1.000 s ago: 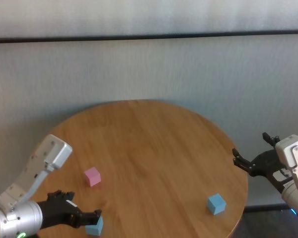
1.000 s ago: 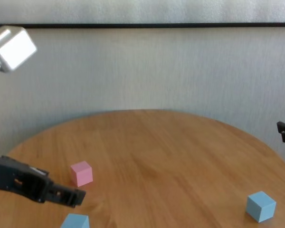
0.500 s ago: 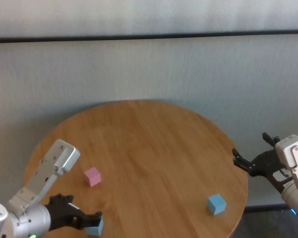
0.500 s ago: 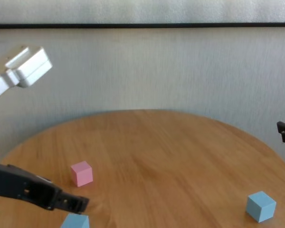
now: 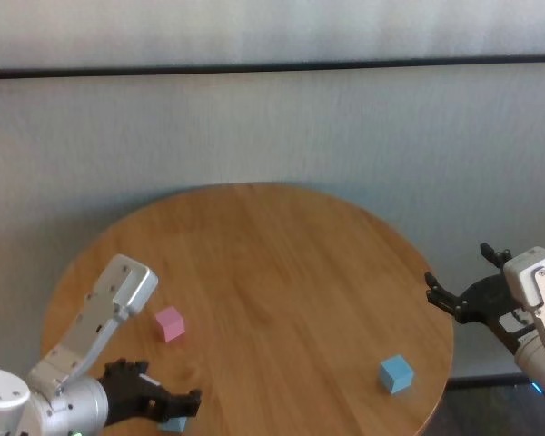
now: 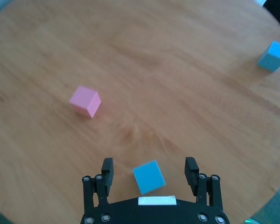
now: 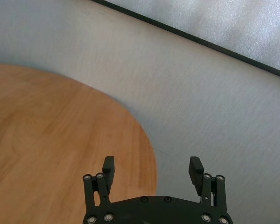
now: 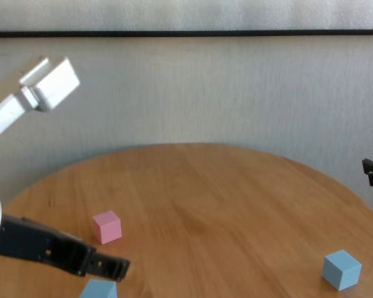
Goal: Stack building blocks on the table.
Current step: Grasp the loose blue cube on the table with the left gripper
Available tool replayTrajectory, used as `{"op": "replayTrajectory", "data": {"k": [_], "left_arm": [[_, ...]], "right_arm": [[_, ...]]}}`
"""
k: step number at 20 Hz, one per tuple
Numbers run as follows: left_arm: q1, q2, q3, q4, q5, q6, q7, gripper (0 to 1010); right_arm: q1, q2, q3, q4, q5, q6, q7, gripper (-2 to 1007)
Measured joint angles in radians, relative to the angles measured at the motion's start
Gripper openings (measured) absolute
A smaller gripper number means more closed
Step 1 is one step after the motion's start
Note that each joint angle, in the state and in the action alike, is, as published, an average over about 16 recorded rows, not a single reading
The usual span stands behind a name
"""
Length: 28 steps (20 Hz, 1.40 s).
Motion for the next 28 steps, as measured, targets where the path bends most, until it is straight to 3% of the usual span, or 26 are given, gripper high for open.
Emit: {"op": "replayTrajectory", "data": {"k": [10,22,28], "left_arm": [[-0.005,-0.020,0.003,0.010,0.025,0.056,0.006,1002],[-0.023,-0.031,0.002,0.044,0.026,0.065,-0.050,1002],[-0.038,-0.034,0.015,0.054,0.044,0.074,-0.066,1002]], "right_arm": [[0.000,0.000,0.000,0.000,0.000,0.000,0.000,1005],[0.000,0.000,0.000,0.000,0.000,0.000,0.000,1004],[0.000,0.000,0.000,0.000,0.000,0.000,0.000,1004]]}}
